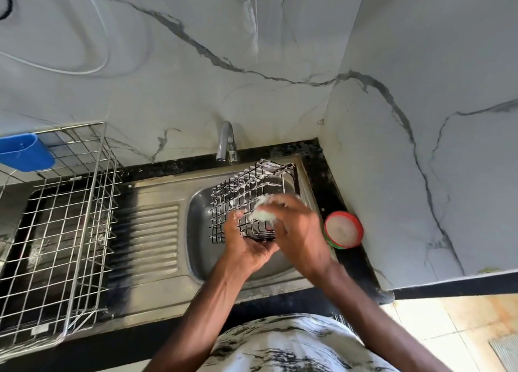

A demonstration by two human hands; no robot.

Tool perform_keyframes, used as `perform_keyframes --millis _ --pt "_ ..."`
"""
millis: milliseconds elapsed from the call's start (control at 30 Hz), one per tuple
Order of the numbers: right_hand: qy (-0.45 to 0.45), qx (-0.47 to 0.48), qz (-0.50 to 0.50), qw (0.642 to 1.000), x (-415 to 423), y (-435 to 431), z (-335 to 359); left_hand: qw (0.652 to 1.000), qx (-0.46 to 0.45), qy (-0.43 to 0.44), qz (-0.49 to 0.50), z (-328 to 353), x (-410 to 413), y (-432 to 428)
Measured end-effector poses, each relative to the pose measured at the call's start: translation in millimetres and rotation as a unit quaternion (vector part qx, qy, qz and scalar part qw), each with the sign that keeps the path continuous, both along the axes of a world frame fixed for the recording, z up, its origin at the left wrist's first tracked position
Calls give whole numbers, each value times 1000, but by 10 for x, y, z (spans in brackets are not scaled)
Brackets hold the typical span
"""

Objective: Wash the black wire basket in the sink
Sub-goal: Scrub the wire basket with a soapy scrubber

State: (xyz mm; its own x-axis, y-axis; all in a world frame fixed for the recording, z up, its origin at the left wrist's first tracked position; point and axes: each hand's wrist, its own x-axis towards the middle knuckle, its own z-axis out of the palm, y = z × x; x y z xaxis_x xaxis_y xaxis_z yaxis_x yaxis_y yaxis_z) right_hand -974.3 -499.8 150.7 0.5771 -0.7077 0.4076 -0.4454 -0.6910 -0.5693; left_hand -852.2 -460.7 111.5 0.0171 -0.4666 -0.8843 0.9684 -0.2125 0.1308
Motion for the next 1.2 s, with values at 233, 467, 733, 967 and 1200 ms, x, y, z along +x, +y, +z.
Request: perform_keyframes --millis 233,467,733,967,1200 --pt "-27 50 -18 998 -287 49 -222 997 -69 42 10 -49 54 -4" --pt "-40 72 -114 990 -331 -293 -201 995 -66 72 2 -111 -11 76" --pt "-85 53 -120 988 -87 -800 -45 993 -68 90 -18 -127 -78 153" --pt "-60 79 -90 991 -247 -185 -237 992 -92 81 43 -95 56 117" --pt "-101 102 -138 980 -217 -504 -141 992 -87 84 -16 -190 -17 156"
